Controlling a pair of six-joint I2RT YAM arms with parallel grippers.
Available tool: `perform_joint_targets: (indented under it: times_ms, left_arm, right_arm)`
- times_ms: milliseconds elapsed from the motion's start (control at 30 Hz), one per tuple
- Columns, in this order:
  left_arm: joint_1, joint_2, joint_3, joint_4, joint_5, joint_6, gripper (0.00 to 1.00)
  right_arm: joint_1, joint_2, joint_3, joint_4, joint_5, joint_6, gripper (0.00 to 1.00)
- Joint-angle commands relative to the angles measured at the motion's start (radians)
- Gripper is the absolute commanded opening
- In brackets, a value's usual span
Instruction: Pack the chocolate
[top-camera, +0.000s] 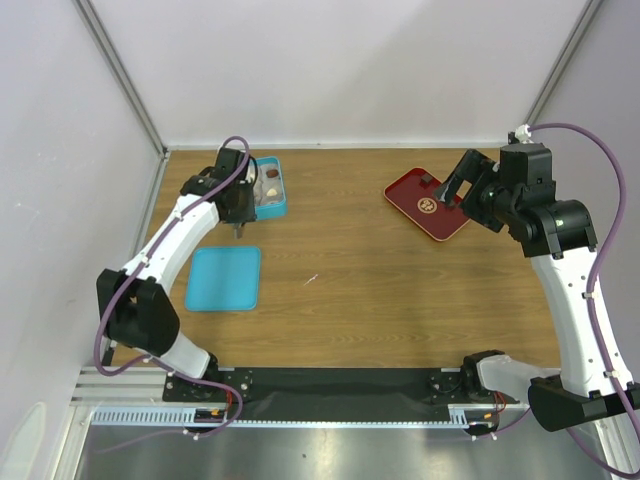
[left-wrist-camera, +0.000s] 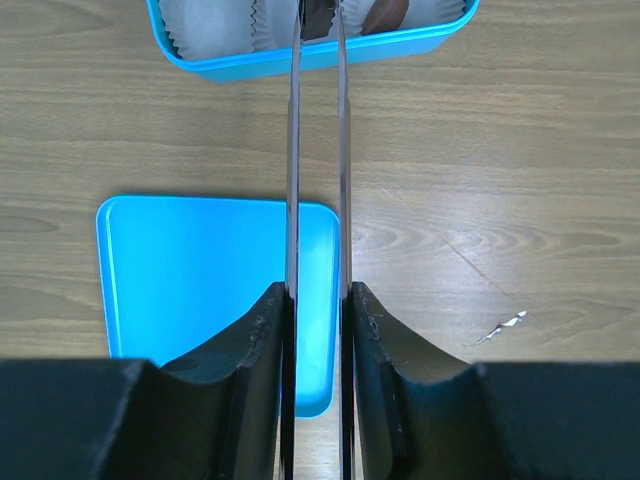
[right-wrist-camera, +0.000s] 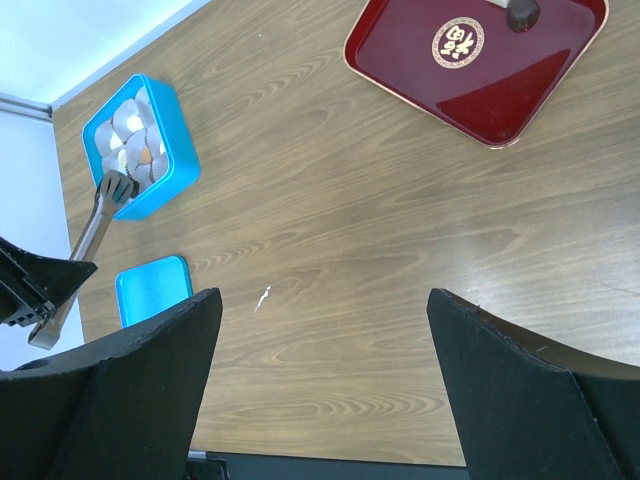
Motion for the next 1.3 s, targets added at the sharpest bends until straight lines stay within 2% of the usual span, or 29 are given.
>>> perform_joint_targets:
  times_ms: [0,733,867,1000,1133,1167,1267]
  left_arm:
    - [0.006,0.011,0.005,0.025,-0.028,0.014,0.35]
    - [0.006,0.014,0.059,-0.007,-0.039,0.030,0.41]
    - [-0.006,0.005,0.166,-0.059,-0.025,0.040,0.41]
    - [-0.064,0.014,0.297,-0.073,0.035,0.037,0.40]
    - [-0.129,0.021,0.312,0.060,0.146,0.036,0.40]
    - [-0.147,0.031,0.306,0.097,0.197,0.042,0.40]
    - [-0.239,0.098,0.294,0.224,0.200,0.069,0.40]
  right_arm:
    - [0.004,-0.009,0.037,0.001,0.011,-0.005,0.91]
    - [0.003,-0.001,0.044,0.004,0.014,-0.009,0.92]
    - [0.001,0.002,0.060,-0.008,0.020,-0.015,0.91]
    - [0.003,-0.004,0.082,-0.022,0.022,-0.016,0.92]
    - [0.003,-0.041,0.045,0.012,0.057,-0.016,0.92]
    - [0.004,-0.072,0.001,0.027,0.075,-0.015,0.92]
    - [0.004,-0.177,-0.137,0.114,0.094,-0.010,0.92]
